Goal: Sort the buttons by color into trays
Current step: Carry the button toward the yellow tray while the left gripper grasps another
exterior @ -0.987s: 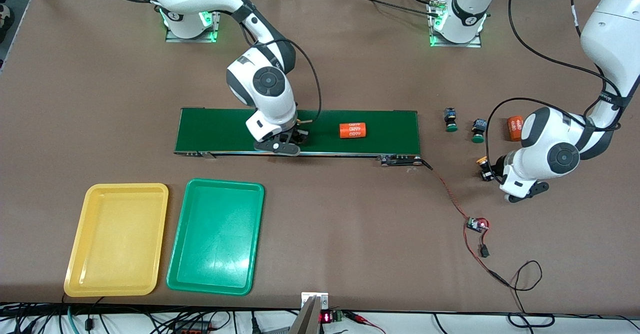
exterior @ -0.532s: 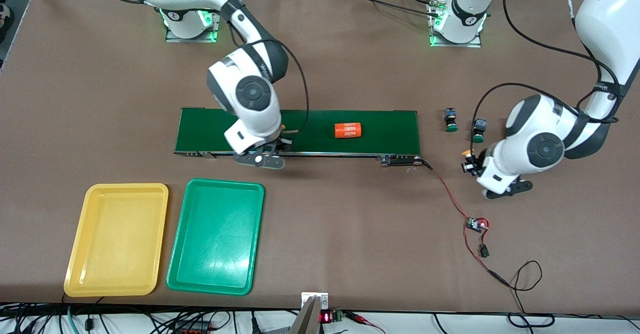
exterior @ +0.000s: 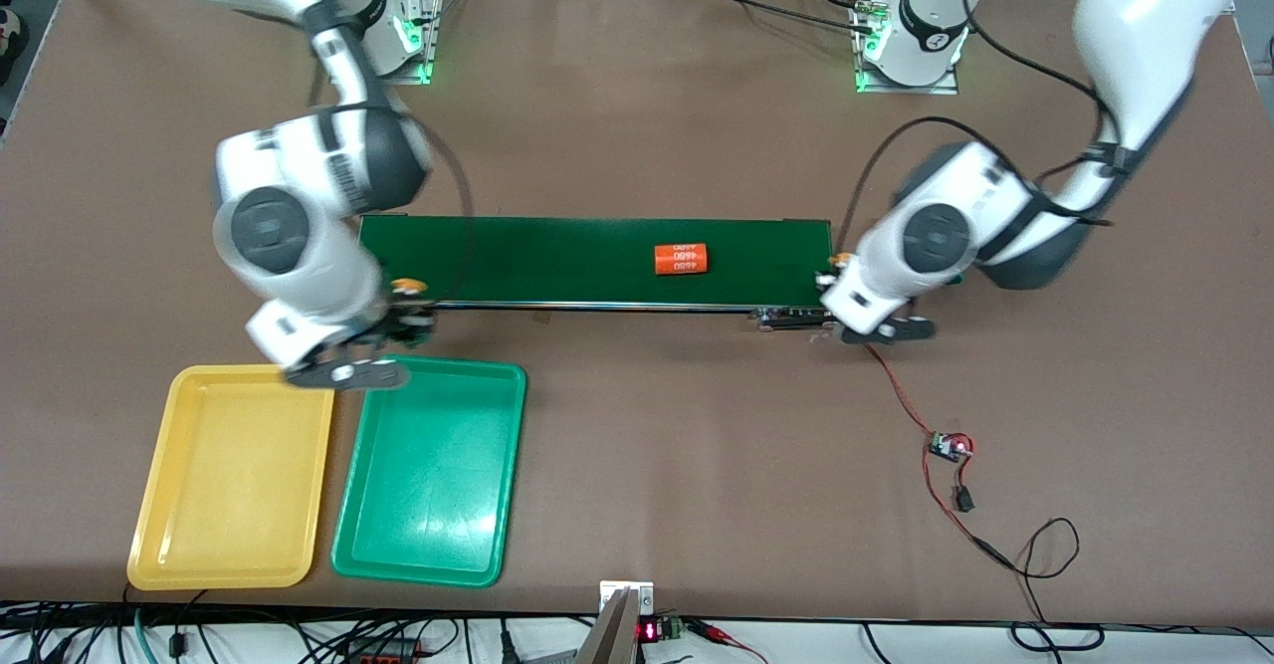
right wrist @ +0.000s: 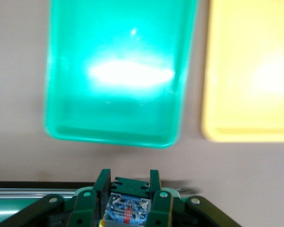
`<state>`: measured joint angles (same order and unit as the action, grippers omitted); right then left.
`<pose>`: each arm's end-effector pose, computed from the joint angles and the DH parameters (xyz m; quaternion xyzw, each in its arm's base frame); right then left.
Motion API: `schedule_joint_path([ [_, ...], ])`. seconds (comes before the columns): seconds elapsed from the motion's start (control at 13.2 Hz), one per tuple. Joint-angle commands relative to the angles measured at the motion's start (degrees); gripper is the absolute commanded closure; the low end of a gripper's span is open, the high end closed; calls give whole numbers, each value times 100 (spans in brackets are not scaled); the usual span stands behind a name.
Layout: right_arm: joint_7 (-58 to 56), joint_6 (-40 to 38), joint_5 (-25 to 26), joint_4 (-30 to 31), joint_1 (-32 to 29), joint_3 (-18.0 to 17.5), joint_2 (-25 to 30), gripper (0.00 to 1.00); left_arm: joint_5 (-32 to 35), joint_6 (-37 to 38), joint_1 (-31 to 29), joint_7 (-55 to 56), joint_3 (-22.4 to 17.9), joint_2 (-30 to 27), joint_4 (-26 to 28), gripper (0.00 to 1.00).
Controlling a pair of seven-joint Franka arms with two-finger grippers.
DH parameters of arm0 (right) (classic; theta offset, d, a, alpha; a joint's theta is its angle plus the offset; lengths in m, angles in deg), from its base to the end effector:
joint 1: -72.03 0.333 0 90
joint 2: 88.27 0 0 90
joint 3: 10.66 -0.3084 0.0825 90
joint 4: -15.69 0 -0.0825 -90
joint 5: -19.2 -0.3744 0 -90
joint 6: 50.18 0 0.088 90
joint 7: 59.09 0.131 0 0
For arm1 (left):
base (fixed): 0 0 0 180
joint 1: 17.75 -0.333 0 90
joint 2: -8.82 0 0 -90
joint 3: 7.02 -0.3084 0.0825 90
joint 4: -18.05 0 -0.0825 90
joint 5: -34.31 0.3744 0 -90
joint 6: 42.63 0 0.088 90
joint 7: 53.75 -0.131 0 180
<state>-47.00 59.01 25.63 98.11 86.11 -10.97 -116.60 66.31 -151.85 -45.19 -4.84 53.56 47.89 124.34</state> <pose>0.6643 0.1589 0.3770 0.9978 0.0389 -0.0014 0.0532 0.5309 -0.2497 0.2630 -0.9926 -0.0212 0.1135 0.0374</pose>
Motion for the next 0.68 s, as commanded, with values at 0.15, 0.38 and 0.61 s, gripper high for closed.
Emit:
schedule_joint_path([
  [0.15, -2199, 416, 129, 46, -1433, -83, -216, 99, 25, -291, 845, 515, -72, 153, 50, 83],
  [0.38, -2316, 1277, 463, 38, -1785, -83, -742, 98, 52, -636, 1057, 523, -318, 153, 76, 80],
  [0.61, -2483, 2182, 490, 38, -1970, -83, -1147, 98, 201, -925, 1066, 514, -530, 197, 94, 78],
])
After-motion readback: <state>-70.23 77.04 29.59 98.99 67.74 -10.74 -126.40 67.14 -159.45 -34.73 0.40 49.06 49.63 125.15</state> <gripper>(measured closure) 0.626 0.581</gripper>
